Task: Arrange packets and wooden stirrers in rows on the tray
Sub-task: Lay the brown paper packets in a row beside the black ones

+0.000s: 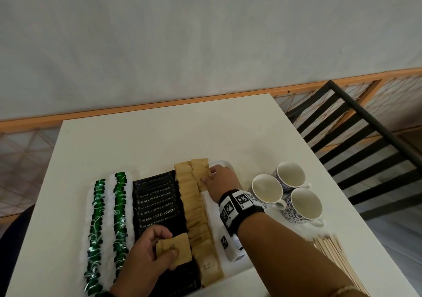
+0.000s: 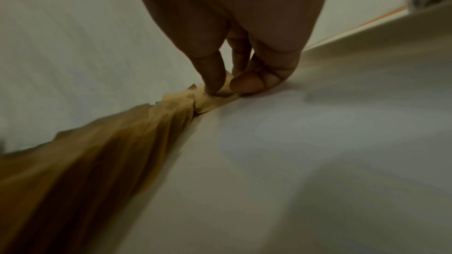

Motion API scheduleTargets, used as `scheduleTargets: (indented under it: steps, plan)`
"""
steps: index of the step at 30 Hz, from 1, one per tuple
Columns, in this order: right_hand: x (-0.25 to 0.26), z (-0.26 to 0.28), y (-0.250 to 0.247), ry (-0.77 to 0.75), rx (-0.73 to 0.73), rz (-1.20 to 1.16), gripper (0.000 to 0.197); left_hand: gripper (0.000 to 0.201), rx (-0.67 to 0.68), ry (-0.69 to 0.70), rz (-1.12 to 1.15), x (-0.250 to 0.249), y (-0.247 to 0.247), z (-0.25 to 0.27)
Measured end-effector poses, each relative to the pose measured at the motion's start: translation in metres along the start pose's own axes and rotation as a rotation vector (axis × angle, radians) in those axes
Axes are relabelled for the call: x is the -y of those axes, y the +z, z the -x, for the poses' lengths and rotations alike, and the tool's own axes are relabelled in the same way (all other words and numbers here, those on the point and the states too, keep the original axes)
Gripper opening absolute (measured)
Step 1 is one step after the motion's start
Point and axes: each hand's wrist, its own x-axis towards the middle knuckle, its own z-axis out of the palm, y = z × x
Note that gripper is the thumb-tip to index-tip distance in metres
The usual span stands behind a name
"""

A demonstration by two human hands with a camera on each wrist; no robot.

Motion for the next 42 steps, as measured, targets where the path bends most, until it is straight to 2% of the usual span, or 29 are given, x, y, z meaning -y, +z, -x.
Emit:
scheduleTargets:
  steps: [7, 11, 13, 16, 18, 19, 21, 24, 26, 30, 32, 33, 36, 39, 42]
  plan:
    - [-0.010, 0.000, 0.001, -0.029, -0.014, -0.088, 0.043, 0.025, -0.075, 0.072, -0.039, -0.003, 0.002, -0.002]
    - [-0.010, 0.016, -0.003, -0.120, -0.090, -0.121, 0.024, 0.019, -0.150, 0.112, -0.073, -0.006, 0.002, -0.006]
    - [-0.007, 0.032, -0.011, -0.219, 0.003, -0.131, 0.021, 0.012, -0.169, 0.131, -0.068, -0.009, 0.005, -0.007]
    - [-0.002, 0.058, -0.021, -0.268, 0.373, -0.337, 0.038, 0.008, -0.193, 0.130, -0.039, -0.012, 0.009, -0.010]
    - [-0.003, 0.069, -0.019, -0.244, 0.561, -0.400, 0.031, 0.009, -0.210, 0.119, -0.022, -0.012, 0.011, -0.012]
    - [-0.006, 0.072, -0.016, -0.243, 0.591, -0.386, 0.024, 0.010, -0.208, 0.119, -0.025, -0.012, 0.012, -0.013]
    - [-0.010, 0.076, -0.009, -0.245, 0.574, -0.392, 0.024, 0.014, -0.195, 0.130, -0.049, -0.011, 0.016, -0.013]
    - [-0.016, 0.073, -0.004, -0.204, 0.537, -0.555, 0.030, 0.015, -0.194, 0.144, -0.060, -0.010, 0.020, -0.015]
    - [-0.016, 0.065, -0.007, -0.203, 0.449, -0.571, 0.022, 0.013, -0.188, 0.141, -0.039, -0.011, 0.021, -0.014]
    - [-0.013, 0.041, -0.019, -0.157, 0.146, -0.143, 0.027, 0.012, -0.193, 0.125, -0.038, -0.010, 0.018, -0.012]
    - [-0.011, 0.033, -0.027, -0.137, 0.085, -0.007, 0.017, 0.012, -0.196, 0.119, -0.058, -0.009, 0.017, -0.011]
    - [-0.008, 0.030, -0.030, -0.143, 0.084, 0.051, 0.012, 0.013, -0.194, 0.115, -0.067, -0.009, 0.017, -0.011]
    - [-0.003, 0.020, -0.030, -0.161, 0.148, 0.182, 0.017, 0.013, -0.190, 0.105, -0.076, -0.007, 0.015, -0.009]
    - [-0.005, 0.009, -0.021, -0.078, 0.187, 0.154, 0.026, 0.013, -0.185, 0.103, -0.089, -0.007, 0.013, -0.007]
    - [-0.007, 0.005, -0.014, -0.031, 0.169, 0.103, 0.027, 0.013, -0.188, 0.094, -0.097, -0.005, 0.010, -0.005]
